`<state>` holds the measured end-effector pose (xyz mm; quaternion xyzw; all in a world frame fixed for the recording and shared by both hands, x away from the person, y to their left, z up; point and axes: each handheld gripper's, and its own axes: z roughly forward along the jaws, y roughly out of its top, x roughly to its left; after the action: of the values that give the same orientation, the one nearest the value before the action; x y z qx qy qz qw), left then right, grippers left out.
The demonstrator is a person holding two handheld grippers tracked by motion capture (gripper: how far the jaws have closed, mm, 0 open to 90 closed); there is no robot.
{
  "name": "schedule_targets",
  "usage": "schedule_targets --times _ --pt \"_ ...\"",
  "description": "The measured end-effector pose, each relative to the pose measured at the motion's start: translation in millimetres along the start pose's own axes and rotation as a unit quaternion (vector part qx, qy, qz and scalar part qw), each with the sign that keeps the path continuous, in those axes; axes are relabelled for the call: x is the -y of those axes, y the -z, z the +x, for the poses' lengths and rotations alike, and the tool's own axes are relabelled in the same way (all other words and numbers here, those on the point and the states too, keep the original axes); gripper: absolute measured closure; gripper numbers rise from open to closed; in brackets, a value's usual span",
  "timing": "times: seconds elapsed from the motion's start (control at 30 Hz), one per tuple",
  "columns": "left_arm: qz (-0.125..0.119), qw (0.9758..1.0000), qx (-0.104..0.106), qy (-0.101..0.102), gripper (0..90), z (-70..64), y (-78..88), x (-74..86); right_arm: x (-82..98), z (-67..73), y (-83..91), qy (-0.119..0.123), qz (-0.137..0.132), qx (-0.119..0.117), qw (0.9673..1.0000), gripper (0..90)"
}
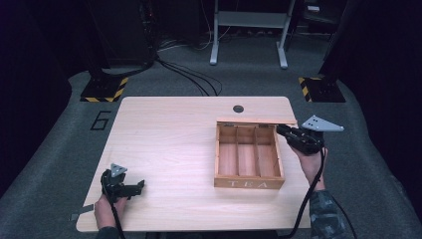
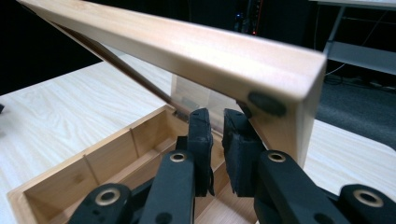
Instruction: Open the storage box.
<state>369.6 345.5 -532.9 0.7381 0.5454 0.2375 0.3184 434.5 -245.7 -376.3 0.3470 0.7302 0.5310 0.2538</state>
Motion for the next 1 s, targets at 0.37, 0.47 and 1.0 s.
schedule_targets --times 0.37,0.47,1.0 --pt "0.0 1.0 0.0 0.0 0.3 0.0 0.0 0.0 20.0 11.1 8.2 -0.01 0.003 -0.016 0.9998 81.0" --pt "0.0 1.0 0.0 0.0 0.3 0.0 0.0 0.0 27.8 13.8 10.4 -0.01 0.004 -0.02 0.9997 81.1" --pt "0.0 1.0 0.0 0.0 0.4 -0.1 0.0 0.1 87.2 25.0 15.0 -0.053 0.04 -0.03 0.9973 80.9"
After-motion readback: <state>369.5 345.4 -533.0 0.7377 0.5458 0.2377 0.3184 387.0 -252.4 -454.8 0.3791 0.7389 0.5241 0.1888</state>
